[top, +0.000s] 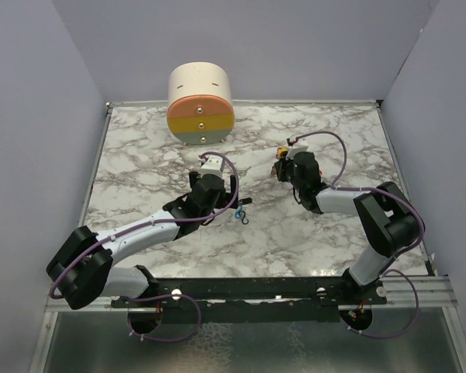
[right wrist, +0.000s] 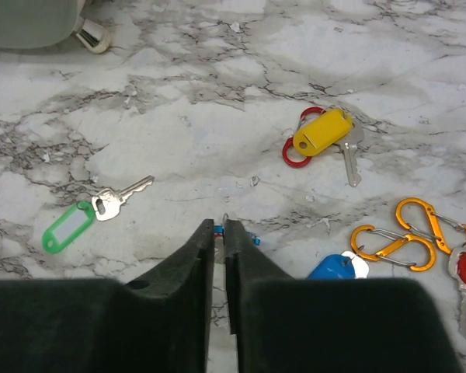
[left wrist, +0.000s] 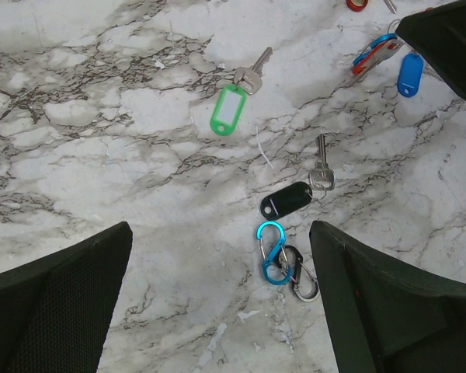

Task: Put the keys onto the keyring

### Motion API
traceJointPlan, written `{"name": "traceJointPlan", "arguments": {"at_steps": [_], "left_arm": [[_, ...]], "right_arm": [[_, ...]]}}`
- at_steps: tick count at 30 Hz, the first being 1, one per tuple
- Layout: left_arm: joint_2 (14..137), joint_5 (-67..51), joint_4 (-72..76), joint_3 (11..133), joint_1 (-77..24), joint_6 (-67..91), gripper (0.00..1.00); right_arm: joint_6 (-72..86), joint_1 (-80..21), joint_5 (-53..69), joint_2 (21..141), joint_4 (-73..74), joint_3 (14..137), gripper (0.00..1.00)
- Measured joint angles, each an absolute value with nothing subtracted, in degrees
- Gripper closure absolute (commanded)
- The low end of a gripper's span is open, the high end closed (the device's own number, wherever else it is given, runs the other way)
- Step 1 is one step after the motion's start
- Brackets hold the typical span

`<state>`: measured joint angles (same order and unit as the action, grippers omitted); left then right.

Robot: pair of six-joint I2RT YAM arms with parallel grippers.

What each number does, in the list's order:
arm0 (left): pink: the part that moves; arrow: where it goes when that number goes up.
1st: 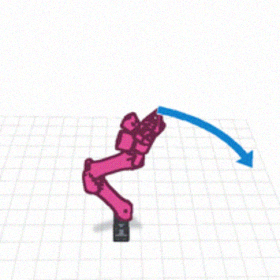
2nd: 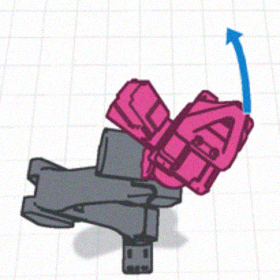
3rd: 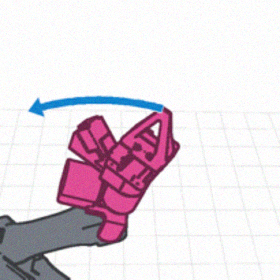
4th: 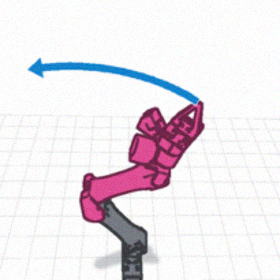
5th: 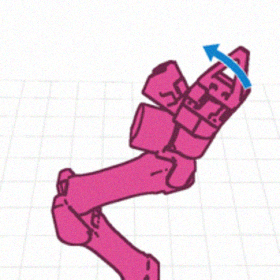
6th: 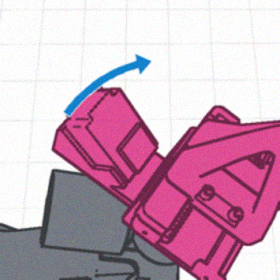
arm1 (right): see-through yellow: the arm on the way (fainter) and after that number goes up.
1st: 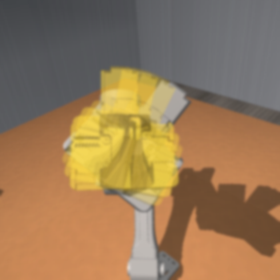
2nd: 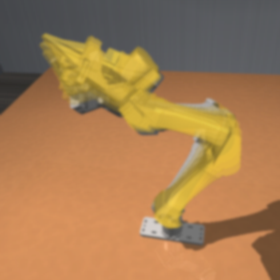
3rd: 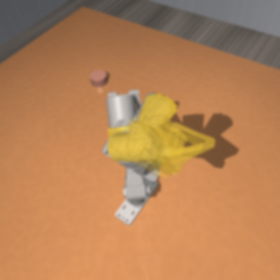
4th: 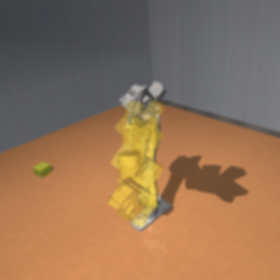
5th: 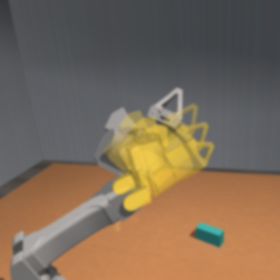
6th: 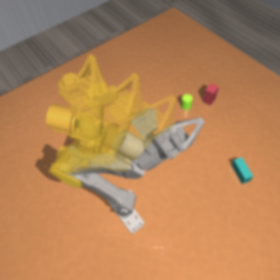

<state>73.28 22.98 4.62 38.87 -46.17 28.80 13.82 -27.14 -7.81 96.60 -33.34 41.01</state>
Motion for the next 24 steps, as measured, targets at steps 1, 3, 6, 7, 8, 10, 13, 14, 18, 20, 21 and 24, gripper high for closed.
{"name": "traceJointPlan", "arguments": {"at_steps": [1, 3, 6, 7, 8, 10, 13, 14, 18, 20, 21, 24], "left_arm": [[73.3, 23.0, 4.6, 38.9, -46.2, 28.8, 0.01], [73.3, 23.0, 4.6, 38.9, -46.2, 28.8, 0.01], [73.4, 23.0, 4.6, 38.9, -46.2, 28.8, 0.01], [73.5, 23.0, 4.6, 38.9, -46.2, 28.8, 0.01], [73.6, 23.0, 4.6, 38.9, -46.2, 28.8, 0.01], [74.1, 23.0, 4.7, 38.9, -46.2, 28.8, 0.01], [74.7, 23.0, 4.7, 38.9, -46.2, 28.8, 0.02], [74.8, 23.0, 4.7, 38.9, -46.2, 28.8, 0.02], [75.2, 23.0, 5.3, 38.9, -46.2, 28.8, 0.04], [75.4, 23.0, 5.6, 38.9, -46.2, 28.8, 0.05], [75.4, 23.0, 5.7, 38.9, -46.2, 28.9, 0.05], [75.6, 23.0, 6.0, 38.9, -46.2, 28.9, 0.06]], "right_arm": [[14.0, -27.0, -7.8, 96.8, -33.3, 41.3, 0.69], [14.3, -26.9, -7.8, 97.0, -33.0, 41.8, 0.55], [14.4, -26.9, -7.8, 97.0, -33.0, 42.1, 0.45], [14.6, -26.8, -7.8, 97.0, -32.9, 42.1, 0.44], [14.6, -26.8, -7.7, 97.0, -32.8, 42.1, 0.44], [14.6, -26.8, -7.6, 96.9, -32.8, 42.1, 0.43], [14.5, -26.7, -6.9, 95.9, -32.5, 41.6, 0.43], [14.5, -26.6, -6.3, 95.1, -32.4, 41.2, 0.43], [14.3, -26.6, -3.9, 92.8, -31.3, 40.5, 0.43], [14.3, -26.6, -2.6, 91.9, -30.7, 39.9, 0.43], [14.2, -26.6, -1.8, 91.6, -30.0, 39.9, 0.43], [13.7, -26.6, 0.7, 91.3, -28.0, 40.0, 0.43]]}}
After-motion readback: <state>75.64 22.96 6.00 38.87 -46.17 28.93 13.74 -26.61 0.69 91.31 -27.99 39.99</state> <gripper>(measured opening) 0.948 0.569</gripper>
